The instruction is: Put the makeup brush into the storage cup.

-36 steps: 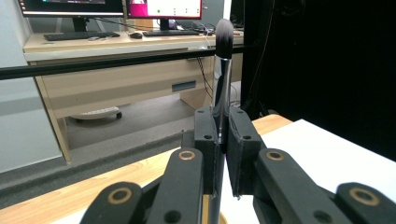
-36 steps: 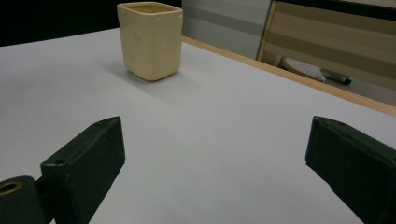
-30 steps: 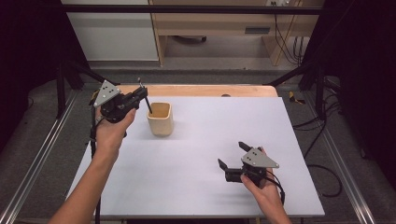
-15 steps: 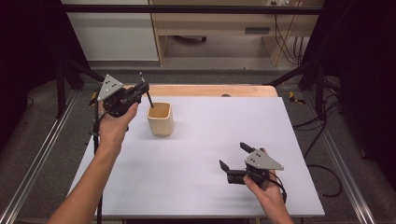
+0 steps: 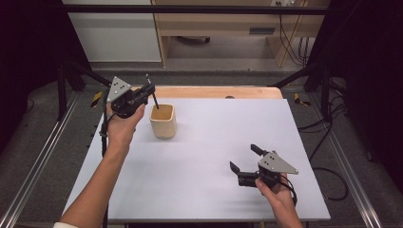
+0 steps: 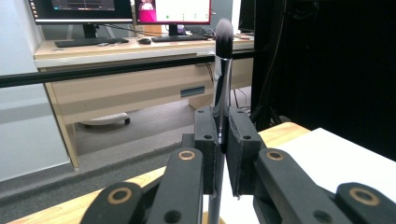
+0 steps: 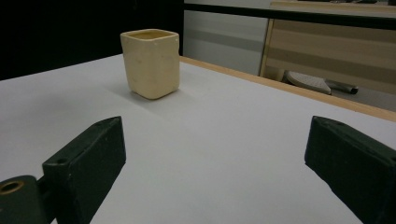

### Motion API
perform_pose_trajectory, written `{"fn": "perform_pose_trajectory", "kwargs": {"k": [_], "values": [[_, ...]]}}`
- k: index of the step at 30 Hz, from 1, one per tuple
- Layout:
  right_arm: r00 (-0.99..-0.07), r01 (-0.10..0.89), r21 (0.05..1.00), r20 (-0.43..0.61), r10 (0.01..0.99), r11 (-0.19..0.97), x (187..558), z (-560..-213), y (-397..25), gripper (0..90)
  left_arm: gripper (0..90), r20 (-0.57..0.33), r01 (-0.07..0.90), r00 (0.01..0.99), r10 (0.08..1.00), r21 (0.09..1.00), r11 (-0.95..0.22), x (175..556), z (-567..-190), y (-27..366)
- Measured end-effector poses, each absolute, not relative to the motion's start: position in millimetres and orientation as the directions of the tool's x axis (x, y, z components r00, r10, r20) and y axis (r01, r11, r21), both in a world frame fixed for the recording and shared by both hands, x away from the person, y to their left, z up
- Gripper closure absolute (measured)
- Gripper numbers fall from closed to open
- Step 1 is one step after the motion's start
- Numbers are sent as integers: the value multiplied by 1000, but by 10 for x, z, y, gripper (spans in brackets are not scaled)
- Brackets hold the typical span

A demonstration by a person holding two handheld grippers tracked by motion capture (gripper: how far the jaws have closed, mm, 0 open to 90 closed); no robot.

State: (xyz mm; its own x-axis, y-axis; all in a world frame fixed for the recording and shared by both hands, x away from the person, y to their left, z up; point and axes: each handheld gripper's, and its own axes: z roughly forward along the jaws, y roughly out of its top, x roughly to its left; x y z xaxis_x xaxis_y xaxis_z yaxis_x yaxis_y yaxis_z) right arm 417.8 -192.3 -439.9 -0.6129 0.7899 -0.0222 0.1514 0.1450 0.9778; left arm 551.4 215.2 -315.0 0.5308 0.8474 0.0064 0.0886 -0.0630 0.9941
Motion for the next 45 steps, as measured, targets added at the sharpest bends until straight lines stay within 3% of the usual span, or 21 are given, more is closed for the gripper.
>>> {"fn": "perform_pose_trajectory", "kwargs": {"k": [24, 45], "values": [[-619, 143, 981, -15, 786, 131, 4169, -4405, -1904, 48, 839, -2, 108, 474, 880, 993, -56, 5645, -3332, 2121], [-623, 152, 981, 0, 782, 121, 4173, -4400, -1911, 41, 838, 15, 115, 486, 874, 990, -81, 5631, -3461, 2081]]}}
